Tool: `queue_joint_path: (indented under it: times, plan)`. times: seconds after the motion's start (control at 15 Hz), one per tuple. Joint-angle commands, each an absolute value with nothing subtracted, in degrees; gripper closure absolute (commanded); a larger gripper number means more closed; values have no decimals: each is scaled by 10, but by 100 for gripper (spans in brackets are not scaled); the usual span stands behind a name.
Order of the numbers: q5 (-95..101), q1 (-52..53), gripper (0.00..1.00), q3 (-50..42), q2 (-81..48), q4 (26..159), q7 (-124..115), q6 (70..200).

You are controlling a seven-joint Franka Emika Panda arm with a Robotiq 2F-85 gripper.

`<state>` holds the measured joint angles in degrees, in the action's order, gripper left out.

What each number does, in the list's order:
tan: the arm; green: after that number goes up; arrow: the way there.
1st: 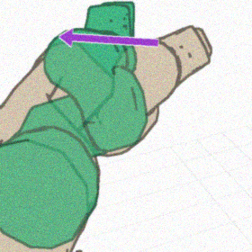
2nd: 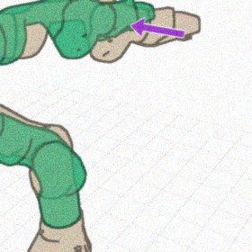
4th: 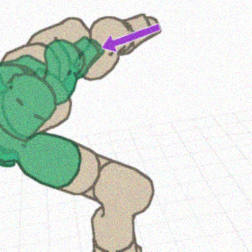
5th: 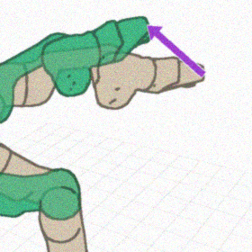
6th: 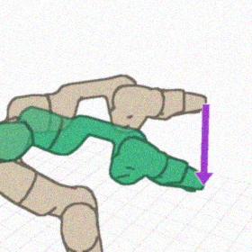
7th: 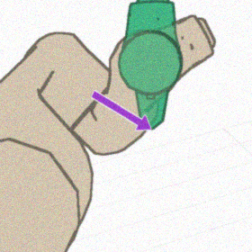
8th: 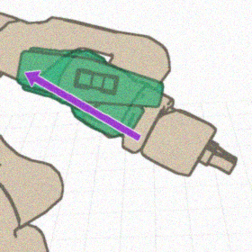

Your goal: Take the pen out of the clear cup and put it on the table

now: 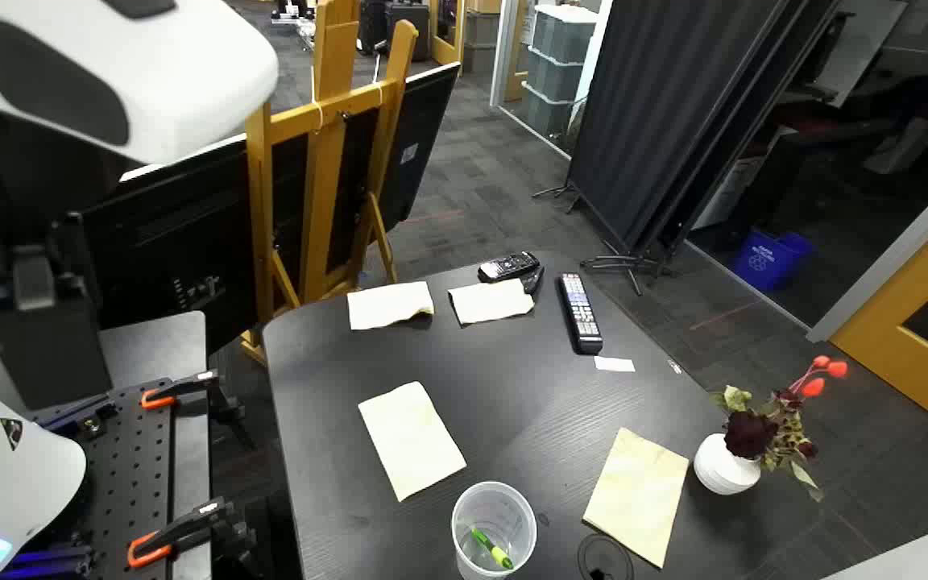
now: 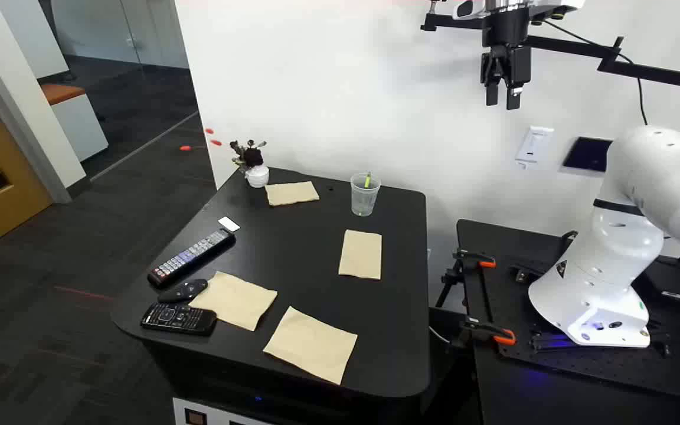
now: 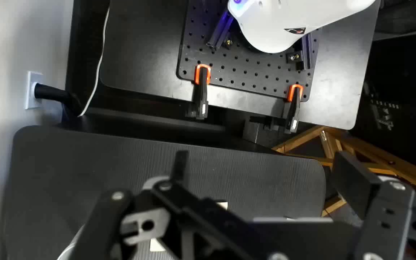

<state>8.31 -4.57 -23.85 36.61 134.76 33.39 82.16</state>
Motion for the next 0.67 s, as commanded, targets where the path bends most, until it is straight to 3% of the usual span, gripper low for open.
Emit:
queue_joint_path:
  times: [0.0, 0.33, 0.6]
  plan:
    - [79, -56, 0, -231, 363, 1346, 339, 821]
    - [79, -56, 0, -231, 363, 1346, 339, 821]
    - [67, -59, 0, -205, 340, 1364, 265, 897]
